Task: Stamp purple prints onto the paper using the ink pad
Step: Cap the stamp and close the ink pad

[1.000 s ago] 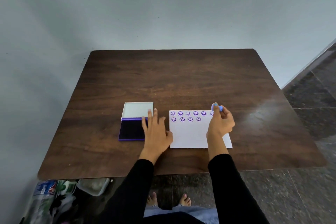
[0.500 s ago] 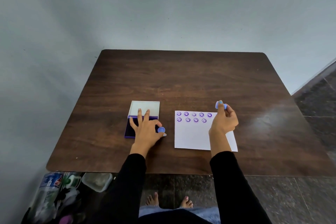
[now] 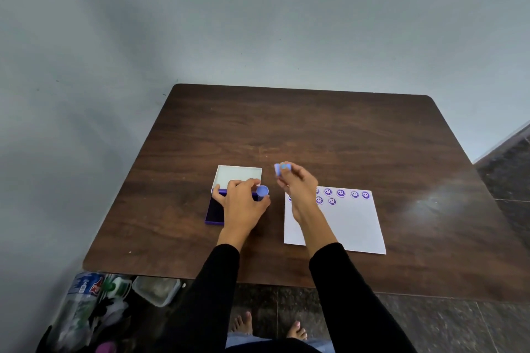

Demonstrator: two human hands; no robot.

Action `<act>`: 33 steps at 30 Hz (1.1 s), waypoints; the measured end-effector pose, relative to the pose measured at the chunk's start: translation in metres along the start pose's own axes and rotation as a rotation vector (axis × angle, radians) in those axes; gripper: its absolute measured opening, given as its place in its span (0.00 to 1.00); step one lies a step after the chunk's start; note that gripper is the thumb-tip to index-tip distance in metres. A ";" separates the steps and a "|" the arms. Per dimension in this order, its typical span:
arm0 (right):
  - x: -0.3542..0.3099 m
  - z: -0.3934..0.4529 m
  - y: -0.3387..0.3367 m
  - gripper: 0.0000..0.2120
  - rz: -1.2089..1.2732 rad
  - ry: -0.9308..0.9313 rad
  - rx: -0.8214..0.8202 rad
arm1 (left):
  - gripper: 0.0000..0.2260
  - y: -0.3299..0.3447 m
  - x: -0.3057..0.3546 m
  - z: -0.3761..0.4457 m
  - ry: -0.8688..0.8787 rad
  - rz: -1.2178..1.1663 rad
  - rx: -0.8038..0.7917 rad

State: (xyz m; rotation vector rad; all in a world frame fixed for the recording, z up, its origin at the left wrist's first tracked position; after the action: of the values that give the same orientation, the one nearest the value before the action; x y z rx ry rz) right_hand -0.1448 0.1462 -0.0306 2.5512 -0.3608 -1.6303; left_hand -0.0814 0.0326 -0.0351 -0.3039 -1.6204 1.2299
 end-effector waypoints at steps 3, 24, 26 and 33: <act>0.010 -0.004 0.012 0.10 -0.152 0.024 -0.103 | 0.17 -0.003 0.001 -0.001 -0.001 0.020 0.022; 0.023 -0.003 0.009 0.10 -0.073 0.224 -0.250 | 0.16 -0.006 -0.010 -0.003 -0.066 -0.469 0.007; 0.024 -0.002 0.008 0.09 -0.055 0.252 -0.261 | 0.16 -0.005 -0.010 -0.003 -0.071 -0.475 0.004; 0.023 -0.004 0.006 0.06 -0.006 0.330 -0.293 | 0.15 -0.003 -0.013 -0.002 -0.106 -0.456 0.008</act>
State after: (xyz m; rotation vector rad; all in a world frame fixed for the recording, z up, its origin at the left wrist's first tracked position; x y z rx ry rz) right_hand -0.1329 0.1346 -0.0485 2.5279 -0.0782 -1.1320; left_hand -0.0728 0.0231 -0.0401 0.1368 -1.6577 0.9128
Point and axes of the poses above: each hand's wrist, its own z-axis towards the middle knuckle, its own y-axis out of the palm, x = y × z, the point moved 3 cm from there along z, towards the middle knuckle, and after that the axes turned 5 degrees about x, right-handed, at the moved point
